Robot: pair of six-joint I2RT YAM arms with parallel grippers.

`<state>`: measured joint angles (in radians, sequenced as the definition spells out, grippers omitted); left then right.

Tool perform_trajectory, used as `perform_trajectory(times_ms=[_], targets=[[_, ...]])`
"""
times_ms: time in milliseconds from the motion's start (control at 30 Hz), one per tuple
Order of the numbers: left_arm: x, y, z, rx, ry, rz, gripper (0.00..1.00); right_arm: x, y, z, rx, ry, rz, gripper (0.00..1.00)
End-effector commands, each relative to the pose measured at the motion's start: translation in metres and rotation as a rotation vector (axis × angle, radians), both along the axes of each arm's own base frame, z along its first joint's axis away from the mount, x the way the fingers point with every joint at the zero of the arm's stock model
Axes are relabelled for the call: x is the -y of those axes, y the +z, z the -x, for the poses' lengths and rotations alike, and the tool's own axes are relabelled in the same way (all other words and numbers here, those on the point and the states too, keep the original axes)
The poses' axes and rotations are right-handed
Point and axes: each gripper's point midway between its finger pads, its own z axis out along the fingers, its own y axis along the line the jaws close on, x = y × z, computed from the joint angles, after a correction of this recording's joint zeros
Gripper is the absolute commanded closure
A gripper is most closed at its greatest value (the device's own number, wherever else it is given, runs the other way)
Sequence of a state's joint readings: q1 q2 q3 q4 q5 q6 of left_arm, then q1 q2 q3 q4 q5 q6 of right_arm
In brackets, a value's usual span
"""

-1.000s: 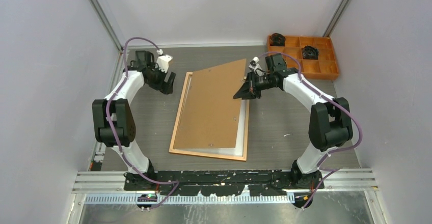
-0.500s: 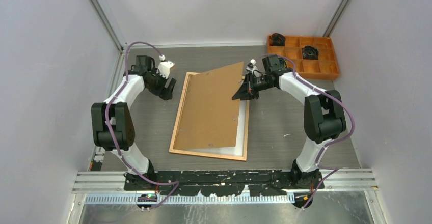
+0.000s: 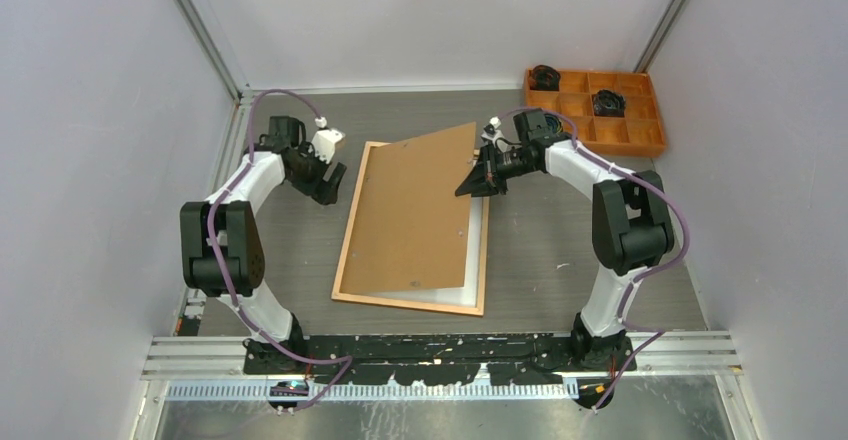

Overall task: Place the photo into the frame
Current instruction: Turn over the photo frame item on the photo frame.

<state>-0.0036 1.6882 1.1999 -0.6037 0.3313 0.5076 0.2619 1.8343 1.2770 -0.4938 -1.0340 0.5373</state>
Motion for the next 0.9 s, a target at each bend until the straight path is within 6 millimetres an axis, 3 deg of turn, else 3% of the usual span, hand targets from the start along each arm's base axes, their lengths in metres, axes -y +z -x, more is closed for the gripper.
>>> perform_trajectory(times_ms=[0, 200, 500, 667, 733, 867], targets=[[-0.001, 0.015, -0.001, 0.055, -0.02, -0.016, 0.2, -0.005, 0.024, -0.009, 0.073, 0.039, -0.075, 0.99], [-0.002, 0.013, 0.001, 0.051, -0.03, -0.025, 0.2, -0.002, 0.025, -0.014, 0.08, 0.03, -0.074, 0.99], [-0.004, 0.008, 0.006, 0.04, -0.043, -0.035, 0.2, -0.004, 0.012, -0.012, 0.064, 0.017, -0.043, 0.99], [-0.004, 0.01, 0.006, 0.046, -0.045, -0.039, 0.2, -0.008, 0.005, -0.011, 0.068, 0.011, 0.001, 0.84], [-0.004, 0.011, 0.007, 0.048, -0.045, -0.041, 0.19, -0.007, 0.001, -0.012, 0.067, -0.001, 0.029, 0.7], [-0.006, 0.01, 0.009, 0.046, -0.051, -0.05, 0.19, -0.003, -0.003, -0.014, 0.089, -0.028, 0.084, 0.52]])
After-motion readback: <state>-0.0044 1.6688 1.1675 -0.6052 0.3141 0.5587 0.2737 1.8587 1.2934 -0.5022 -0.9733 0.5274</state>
